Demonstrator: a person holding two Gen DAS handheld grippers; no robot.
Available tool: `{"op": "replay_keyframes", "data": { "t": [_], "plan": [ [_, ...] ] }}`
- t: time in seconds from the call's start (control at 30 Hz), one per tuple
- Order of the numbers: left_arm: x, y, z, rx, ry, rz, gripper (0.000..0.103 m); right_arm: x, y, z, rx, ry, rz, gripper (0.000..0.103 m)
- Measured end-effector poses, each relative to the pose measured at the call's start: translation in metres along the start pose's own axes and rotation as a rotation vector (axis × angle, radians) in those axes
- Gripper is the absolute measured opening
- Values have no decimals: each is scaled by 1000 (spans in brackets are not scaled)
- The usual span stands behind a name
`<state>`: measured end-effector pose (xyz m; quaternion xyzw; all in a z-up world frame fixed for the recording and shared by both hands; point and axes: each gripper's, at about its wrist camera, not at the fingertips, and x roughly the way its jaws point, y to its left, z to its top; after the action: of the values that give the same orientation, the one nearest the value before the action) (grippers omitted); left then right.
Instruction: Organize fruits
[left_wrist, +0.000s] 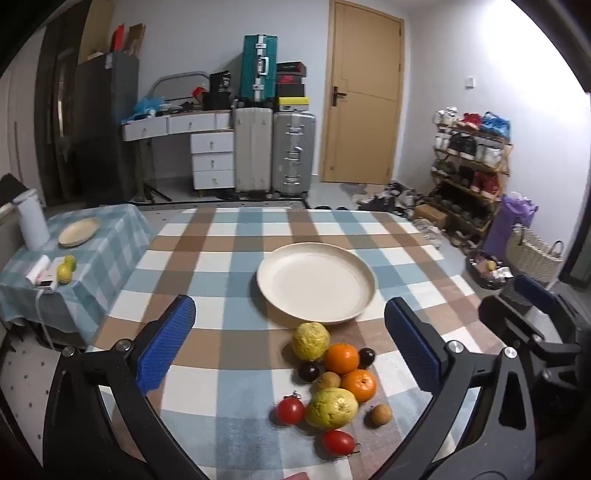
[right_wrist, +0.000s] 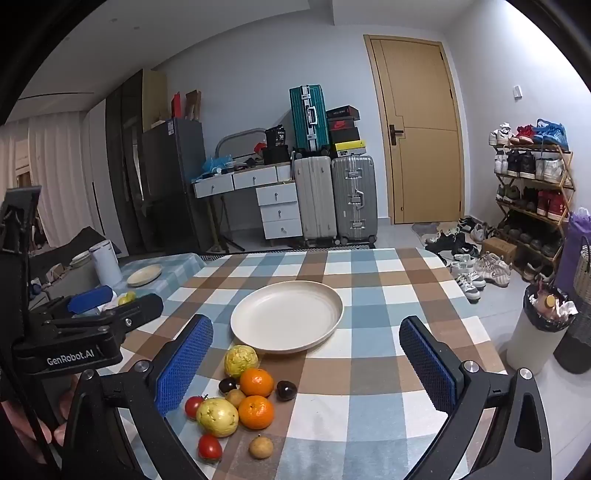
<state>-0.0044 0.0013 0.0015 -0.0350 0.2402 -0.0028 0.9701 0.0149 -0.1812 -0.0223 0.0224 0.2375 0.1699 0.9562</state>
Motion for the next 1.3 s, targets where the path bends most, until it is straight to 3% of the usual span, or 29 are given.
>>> {"op": "replay_keyframes", "data": {
  "t": [1.3],
  "plan": [
    [-2, 5, -3, 5, -6, 16, 102, 0, -1, -1, -3, 5, 8, 103]
  ]
}}
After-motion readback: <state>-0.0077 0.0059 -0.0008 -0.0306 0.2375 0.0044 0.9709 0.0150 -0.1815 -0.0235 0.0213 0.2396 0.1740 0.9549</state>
